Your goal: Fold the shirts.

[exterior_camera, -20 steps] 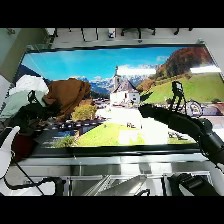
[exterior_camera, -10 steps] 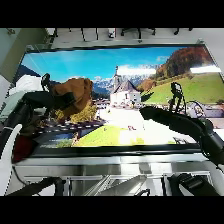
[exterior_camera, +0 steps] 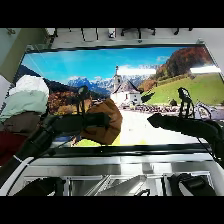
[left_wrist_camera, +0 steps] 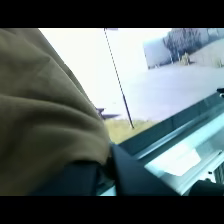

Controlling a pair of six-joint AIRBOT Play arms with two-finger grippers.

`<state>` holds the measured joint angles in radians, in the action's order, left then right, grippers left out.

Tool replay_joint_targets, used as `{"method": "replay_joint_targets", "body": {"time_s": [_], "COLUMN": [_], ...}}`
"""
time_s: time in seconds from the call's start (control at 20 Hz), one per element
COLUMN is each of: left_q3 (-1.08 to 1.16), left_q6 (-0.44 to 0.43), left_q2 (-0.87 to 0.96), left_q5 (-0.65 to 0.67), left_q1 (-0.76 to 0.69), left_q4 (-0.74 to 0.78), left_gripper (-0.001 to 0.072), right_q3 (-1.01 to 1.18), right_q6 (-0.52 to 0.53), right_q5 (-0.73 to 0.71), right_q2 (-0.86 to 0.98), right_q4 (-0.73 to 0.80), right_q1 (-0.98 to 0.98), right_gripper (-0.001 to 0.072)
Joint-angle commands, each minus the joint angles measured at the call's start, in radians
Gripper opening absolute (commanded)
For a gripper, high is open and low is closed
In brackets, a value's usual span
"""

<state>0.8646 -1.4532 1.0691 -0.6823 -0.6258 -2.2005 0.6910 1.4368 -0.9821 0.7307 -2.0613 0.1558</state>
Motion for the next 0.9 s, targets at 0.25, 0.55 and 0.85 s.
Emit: {"method": "replay_joint_targets", "body": {"time_s": [0.25, 0.55, 0.85], "left_q3": [0.116, -0.243, -0.544], "left_q6": [-0.026, -0.034, -0.221], "left_q2": [-0.055, -0.359, -0.308], "left_q5": [-0.399, -0.523, -0.148], "left_q1": [0.201, 0.557, 0.635], "left_q4": [0.037, 0.157, -0.098], "left_gripper": [0.0699, 0.0699, 0.0698], "right_q3": [-0.002, -0.188, -0.223], "right_q6": [0.086, 0.146, 0.146], "right_q5": [-0.285, -0.111, 0.248], "right_q2": [-0.002, 0.047, 0.277], "right_q4": [-0.001, -0.122, -0.241], "right_q1": [-0.24, -0.1, 0.167], "right_gripper": [0.0608, 0.0606, 0.0602]}}
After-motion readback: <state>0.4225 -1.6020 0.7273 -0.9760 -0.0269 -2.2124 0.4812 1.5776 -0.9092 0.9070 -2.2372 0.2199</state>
